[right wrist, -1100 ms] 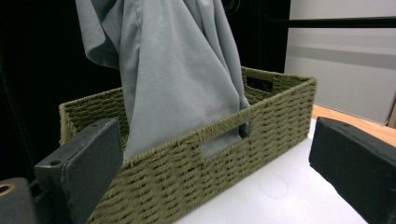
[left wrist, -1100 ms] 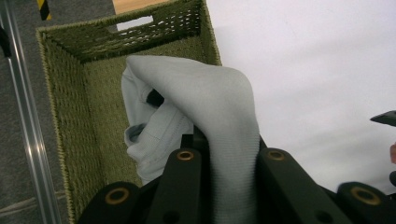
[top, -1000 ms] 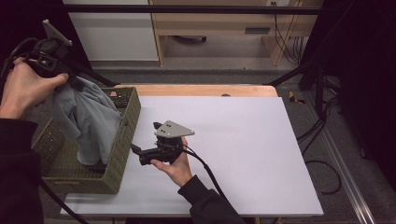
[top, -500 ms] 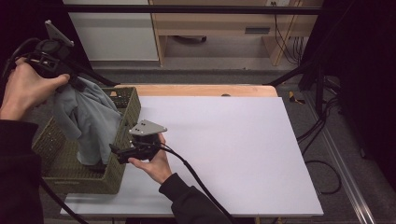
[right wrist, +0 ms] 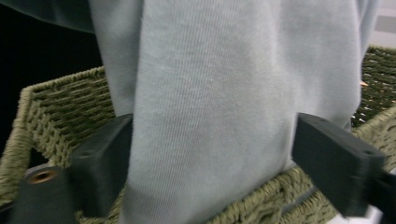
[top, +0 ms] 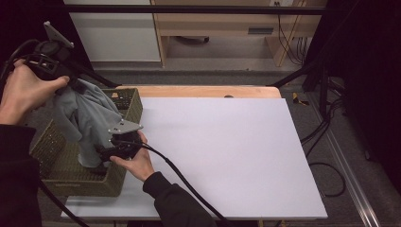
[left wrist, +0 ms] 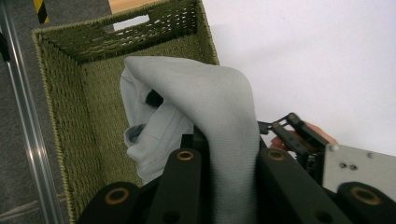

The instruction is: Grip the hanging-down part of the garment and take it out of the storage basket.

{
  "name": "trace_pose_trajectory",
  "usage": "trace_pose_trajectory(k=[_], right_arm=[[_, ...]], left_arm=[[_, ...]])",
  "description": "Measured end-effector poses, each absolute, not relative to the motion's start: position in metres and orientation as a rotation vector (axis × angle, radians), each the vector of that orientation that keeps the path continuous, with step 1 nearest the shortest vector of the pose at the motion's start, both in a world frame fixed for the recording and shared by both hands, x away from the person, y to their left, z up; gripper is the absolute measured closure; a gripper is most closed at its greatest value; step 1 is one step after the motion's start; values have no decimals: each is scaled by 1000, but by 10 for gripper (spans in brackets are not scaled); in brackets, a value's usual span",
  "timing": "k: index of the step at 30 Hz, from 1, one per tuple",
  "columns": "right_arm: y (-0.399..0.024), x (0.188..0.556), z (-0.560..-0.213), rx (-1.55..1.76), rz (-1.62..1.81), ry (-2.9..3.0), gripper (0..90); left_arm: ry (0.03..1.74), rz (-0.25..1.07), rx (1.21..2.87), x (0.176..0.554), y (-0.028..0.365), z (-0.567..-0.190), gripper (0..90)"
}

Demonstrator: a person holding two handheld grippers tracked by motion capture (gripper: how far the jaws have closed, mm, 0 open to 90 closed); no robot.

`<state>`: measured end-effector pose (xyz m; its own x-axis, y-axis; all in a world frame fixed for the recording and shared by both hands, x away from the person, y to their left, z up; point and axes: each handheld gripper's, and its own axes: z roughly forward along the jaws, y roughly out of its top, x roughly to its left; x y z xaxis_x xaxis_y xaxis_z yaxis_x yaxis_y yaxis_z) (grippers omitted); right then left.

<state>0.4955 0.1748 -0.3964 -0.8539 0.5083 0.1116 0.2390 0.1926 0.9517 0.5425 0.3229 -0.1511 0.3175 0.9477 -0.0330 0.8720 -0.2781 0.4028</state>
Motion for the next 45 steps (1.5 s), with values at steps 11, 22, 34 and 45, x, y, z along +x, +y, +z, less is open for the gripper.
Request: trace_pose_trajectory(k=[11,22,34,45], right_arm=[[177,497,-396,742,1654,2258,804],[136,496,-365,727,1747,2211,872],[81,482,-313,639,1804,2064,874],[51,474,-273,624,1820,1914,875]], left_arm=[[1618,306,2244,542,324,-152,823],[1610,320,2221,536,329,-146,823],[1573,308,2217,537,320,-147,823],[1530,296,2217,535,309,-144,823]])
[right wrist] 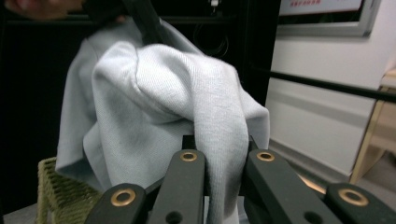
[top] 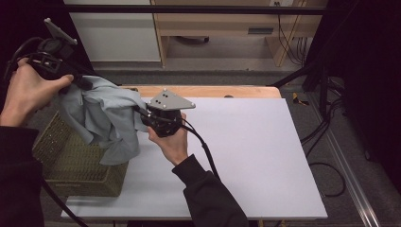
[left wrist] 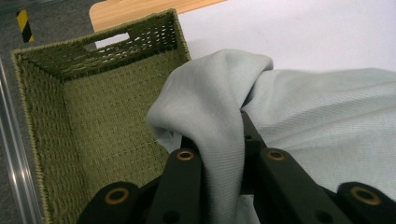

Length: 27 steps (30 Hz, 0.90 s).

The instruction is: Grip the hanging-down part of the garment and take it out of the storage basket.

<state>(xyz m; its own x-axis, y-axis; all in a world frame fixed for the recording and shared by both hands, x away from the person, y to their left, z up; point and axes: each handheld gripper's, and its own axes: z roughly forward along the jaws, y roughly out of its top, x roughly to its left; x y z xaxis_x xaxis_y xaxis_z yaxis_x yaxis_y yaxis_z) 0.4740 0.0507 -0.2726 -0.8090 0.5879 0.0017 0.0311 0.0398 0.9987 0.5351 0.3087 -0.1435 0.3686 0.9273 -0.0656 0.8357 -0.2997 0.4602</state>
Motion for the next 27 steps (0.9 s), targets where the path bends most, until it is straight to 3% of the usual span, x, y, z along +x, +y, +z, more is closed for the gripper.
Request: trace_pose_trajectory(k=[16,27], right_arm=[[36,459,-234,556,1824,1750,875],[29,462,-253,548,1755,1840,871]], left_arm=[[1448,277,2193,526,298,-134,822],[1457,280,2221,528,294,-142,823]])
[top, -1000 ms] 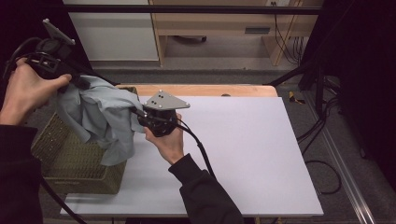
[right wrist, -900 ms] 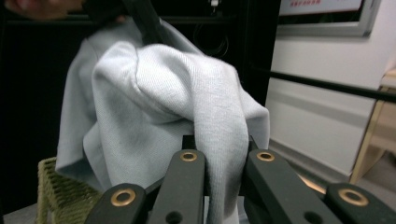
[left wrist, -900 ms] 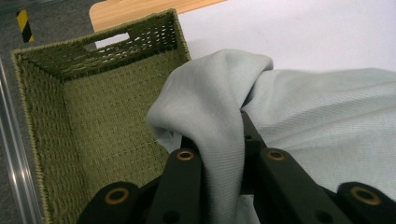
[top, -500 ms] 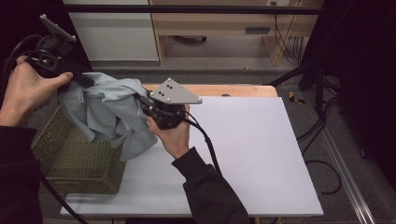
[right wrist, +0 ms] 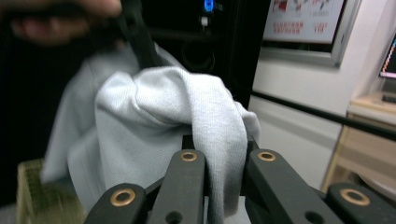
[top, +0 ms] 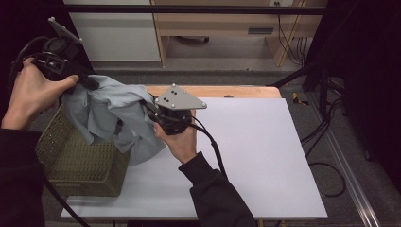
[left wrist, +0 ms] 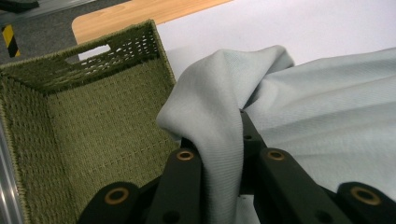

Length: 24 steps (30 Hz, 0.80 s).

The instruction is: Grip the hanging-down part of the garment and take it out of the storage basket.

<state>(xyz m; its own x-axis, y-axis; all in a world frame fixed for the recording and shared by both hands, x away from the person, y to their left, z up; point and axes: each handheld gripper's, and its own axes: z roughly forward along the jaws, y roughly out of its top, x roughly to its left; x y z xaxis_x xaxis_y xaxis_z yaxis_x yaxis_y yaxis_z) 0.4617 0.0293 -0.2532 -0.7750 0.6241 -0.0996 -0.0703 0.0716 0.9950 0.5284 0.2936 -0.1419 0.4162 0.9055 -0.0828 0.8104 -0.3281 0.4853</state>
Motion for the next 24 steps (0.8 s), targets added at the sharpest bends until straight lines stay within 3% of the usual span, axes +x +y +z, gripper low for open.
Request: trace_pose_trajectory(k=[11,16,18,19,24], right_arm=[[14,471,-314,653,1679,1999,848],[16,473,-344,708,1635,2069,783],[19,473,-358,731,1598,2127,669],[19,473,-358,731,1598,2127,669],[14,464,-368,731,1637,2188,372]], left_arm=[[1437,254,2268,534,279,-156,822],[1428,249,2299,536,270,-162,822],[1434,252,2306,537,267,-165,822],[1434,252,2306,537,267,-165,822],[1440,247,2313,538,266,-170,822]])
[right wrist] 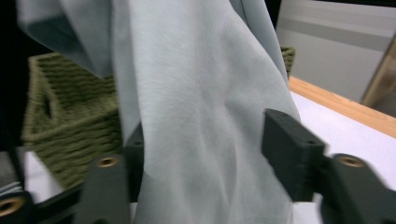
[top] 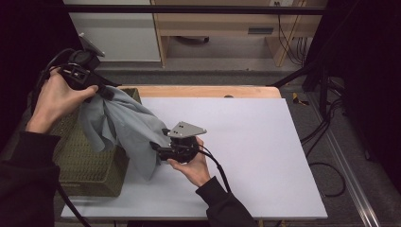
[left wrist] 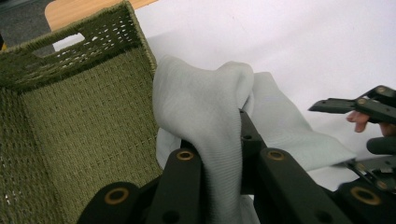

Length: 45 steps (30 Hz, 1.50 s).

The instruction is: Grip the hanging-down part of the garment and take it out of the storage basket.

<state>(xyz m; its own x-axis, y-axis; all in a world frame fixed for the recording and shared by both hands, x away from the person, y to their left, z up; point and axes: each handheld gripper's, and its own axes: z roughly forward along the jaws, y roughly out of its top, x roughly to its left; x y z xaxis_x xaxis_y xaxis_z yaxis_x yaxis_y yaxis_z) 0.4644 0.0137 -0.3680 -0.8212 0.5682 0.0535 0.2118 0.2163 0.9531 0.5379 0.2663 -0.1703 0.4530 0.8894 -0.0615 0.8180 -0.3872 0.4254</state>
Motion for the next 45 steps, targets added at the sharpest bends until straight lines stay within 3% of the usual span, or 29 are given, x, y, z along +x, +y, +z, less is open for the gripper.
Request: trace_pose_trajectory(k=[1,2,11,36,45], right_arm=[[14,464,-368,731,1637,2188,372],[6,459,-364,742,1679,2173,284],[-32,444,-346,788,1738,2026,119],[-156,409,-393,1037,1602,1777,83],[-182,396,-408,1091,1554,1754,71]], left_arm=[[1438,247,2318,538,267,-171,822],[1435,243,2324,538,267,-172,822],[1428,235,2324,538,264,-177,821],[1449,209,2327,539,269,-184,819],[1467,205,2324,539,271,-184,819]])
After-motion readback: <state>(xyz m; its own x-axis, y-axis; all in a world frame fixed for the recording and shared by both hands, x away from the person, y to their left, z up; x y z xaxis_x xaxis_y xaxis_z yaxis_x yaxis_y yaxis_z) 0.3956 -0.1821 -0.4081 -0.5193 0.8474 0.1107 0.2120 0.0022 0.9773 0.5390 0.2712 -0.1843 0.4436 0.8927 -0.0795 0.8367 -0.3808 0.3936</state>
